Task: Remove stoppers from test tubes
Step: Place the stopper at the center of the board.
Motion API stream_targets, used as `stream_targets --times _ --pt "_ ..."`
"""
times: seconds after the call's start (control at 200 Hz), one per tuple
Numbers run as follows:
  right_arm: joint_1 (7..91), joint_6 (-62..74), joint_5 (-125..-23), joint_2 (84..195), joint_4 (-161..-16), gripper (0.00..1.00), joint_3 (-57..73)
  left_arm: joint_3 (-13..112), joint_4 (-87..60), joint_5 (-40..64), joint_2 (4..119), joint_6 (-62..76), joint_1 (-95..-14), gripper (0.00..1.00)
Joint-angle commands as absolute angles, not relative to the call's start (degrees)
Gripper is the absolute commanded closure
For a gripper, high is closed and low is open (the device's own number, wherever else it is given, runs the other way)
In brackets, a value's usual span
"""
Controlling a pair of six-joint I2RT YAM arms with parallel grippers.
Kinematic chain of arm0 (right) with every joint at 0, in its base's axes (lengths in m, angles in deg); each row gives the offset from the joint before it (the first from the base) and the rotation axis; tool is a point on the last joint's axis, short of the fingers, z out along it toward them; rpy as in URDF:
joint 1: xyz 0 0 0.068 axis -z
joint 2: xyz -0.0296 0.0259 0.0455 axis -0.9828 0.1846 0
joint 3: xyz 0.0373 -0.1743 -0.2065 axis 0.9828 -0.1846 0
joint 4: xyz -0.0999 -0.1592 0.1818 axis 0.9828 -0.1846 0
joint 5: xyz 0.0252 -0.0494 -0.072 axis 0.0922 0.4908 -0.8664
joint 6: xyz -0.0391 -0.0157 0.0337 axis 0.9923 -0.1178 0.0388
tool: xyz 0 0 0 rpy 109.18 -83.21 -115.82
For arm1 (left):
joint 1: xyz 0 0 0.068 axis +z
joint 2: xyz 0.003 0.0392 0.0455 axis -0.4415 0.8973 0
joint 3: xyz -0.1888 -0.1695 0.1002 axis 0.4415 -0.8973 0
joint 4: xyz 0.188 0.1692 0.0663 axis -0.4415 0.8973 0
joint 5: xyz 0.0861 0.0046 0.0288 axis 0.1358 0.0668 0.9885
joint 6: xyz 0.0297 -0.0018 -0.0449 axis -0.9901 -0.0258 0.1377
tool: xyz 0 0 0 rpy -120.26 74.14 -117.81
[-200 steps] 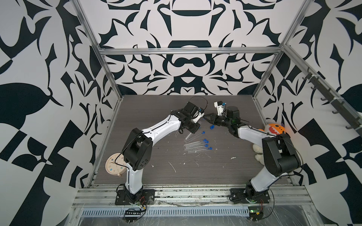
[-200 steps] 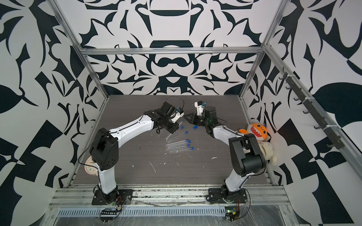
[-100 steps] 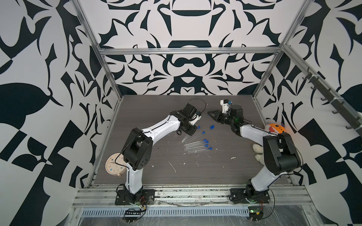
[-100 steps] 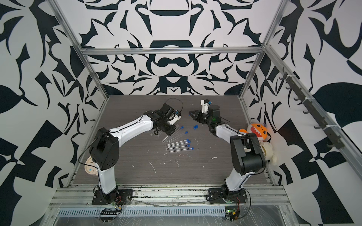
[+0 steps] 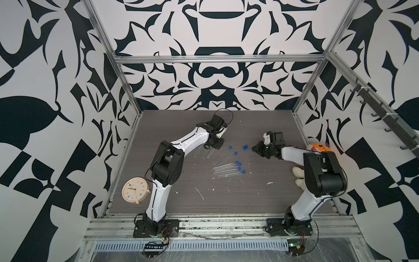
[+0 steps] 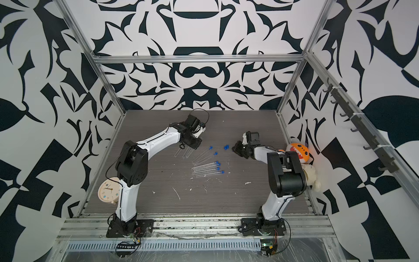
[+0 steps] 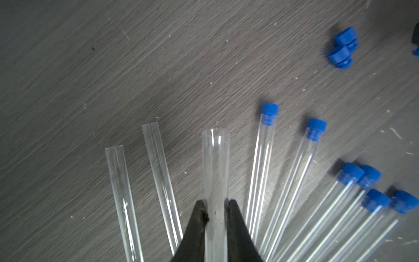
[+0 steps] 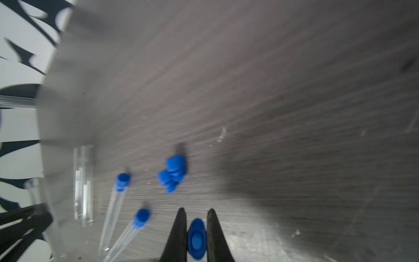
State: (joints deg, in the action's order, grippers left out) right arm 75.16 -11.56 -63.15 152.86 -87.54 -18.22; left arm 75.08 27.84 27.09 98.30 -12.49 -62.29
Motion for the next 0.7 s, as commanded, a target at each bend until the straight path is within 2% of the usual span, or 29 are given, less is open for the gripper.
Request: stream_targets --times 0.0,0.255,0.695 --pt "74.88 -9.58 -65.48 154.17 -88.81 1.0 -14.61 75.38 27.47 28.14 99.73 -11.66 -61.37 1.0" --pt "74.82 -9.85 -66.99 157.88 -87.37 0.96 -14.24 75.52 27.11 29.16 102.09 -12.1 -61.18 1.0" --pt "74.85 -9.86 -67.53 156.67 -86.98 0.83 -14.2 78.78 28.82 31.1 106.48 -10.7 -61.26 1.0"
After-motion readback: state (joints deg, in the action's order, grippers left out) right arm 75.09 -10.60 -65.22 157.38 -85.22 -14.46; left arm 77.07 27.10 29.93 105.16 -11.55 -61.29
